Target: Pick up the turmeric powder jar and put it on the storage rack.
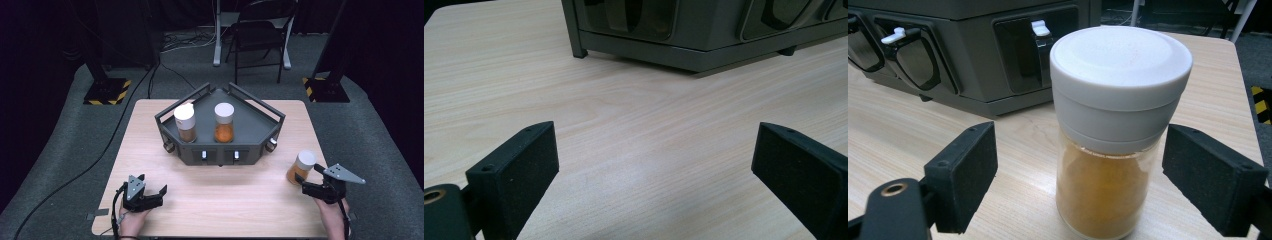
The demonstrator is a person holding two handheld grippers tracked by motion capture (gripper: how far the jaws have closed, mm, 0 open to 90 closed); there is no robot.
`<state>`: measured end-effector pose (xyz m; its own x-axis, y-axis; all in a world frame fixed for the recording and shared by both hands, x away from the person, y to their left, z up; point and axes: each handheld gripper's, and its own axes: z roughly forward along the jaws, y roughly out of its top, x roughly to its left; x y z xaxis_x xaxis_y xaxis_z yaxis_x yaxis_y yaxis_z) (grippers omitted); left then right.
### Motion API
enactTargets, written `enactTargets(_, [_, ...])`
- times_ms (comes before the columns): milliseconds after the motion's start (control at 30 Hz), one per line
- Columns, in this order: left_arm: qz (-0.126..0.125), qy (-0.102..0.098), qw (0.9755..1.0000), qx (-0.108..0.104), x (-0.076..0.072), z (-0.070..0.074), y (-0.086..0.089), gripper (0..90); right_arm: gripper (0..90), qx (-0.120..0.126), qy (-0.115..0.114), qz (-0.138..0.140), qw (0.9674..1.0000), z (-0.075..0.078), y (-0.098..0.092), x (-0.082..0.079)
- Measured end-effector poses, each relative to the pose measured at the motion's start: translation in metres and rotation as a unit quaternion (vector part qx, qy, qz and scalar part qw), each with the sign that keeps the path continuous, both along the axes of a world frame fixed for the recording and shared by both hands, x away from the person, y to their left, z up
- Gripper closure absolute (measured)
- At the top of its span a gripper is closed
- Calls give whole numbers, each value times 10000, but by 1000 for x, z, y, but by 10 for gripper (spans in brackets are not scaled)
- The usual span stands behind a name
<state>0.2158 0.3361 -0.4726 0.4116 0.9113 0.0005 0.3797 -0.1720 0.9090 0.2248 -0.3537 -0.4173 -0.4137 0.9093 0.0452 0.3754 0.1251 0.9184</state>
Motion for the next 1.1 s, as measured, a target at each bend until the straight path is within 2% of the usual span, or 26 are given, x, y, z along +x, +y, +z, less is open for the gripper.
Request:
enactTargets(267, [4, 10, 10000, 7, 0, 0, 0, 48, 139, -21, 163, 3, 9999, -4, 0, 11])
enactTargets(400, [4, 11, 10000, 4, 0, 0, 0, 48, 148, -29, 173, -16, 9998, -5, 1, 16])
enactTargets(667, [4, 13, 10000, -14, -1, 0, 0, 48, 218, -192, 179, -66, 9996, 5, 7, 26])
enactTargets(800, [14, -2, 10000, -7, -2, 0, 0, 48, 291, -291, 220, -122, 9993, 8, 10, 31])
enactTargets(833, [11, 9, 10000, -3, -1, 0, 0, 48, 333, -332, 203, -157, 9991, 9, 11, 31])
enactTargets(900, [15, 11, 10000, -2, -2, 0, 0, 48, 338, -421, 183, -166, 9988, 11, 13, 31])
enactTargets(1100, [17, 6, 10000, 0, -2, 0, -1, 48, 340, -457, 218, -168, 9986, 14, 15, 32])
